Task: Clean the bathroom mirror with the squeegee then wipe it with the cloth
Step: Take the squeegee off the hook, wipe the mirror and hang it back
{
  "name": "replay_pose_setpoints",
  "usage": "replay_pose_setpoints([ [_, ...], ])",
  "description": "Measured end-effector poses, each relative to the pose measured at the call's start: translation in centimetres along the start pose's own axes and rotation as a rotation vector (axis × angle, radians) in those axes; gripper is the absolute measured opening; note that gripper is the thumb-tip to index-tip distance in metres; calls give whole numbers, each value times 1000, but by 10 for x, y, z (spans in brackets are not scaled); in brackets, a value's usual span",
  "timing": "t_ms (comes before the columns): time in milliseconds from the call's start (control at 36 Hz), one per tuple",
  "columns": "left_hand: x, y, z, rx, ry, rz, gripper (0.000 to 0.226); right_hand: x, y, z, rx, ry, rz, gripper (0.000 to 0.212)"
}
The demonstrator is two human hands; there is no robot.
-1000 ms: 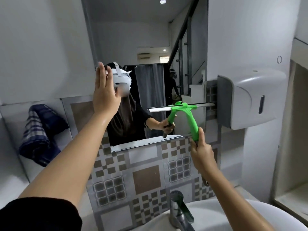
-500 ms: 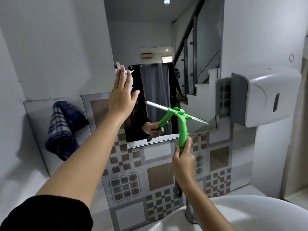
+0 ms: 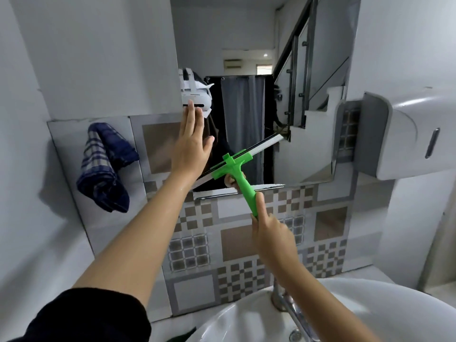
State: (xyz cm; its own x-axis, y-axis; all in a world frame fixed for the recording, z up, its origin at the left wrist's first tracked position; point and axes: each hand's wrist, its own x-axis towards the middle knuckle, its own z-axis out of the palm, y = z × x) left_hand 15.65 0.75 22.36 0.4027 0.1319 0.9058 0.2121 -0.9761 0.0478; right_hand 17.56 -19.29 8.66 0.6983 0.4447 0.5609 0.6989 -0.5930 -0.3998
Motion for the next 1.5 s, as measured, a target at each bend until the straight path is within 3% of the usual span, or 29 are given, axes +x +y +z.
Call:
replay_pose_setpoints([
  [361, -31, 7, 23, -44, 54, -119, 66, 33, 66, -20, -257, 7, -318, 73],
  [694, -53, 24, 35, -75, 72, -213, 64, 47, 105, -31, -324, 22, -408, 83],
  [806, -55, 28, 39, -54, 101, -231, 62, 45, 118, -30, -318, 20, -397, 86],
  [1000, -61, 32, 44, -72, 115, -250, 63, 34, 136, -29, -221, 14, -325, 72],
  [1278, -71, 31, 50, -70, 68, -248, 66, 19, 151, -20, -68, -24, -135, 58],
  [1500, -82, 32, 57, -75, 39, -250, 70, -1, 169, -13, 42, -3, -14, 58],
])
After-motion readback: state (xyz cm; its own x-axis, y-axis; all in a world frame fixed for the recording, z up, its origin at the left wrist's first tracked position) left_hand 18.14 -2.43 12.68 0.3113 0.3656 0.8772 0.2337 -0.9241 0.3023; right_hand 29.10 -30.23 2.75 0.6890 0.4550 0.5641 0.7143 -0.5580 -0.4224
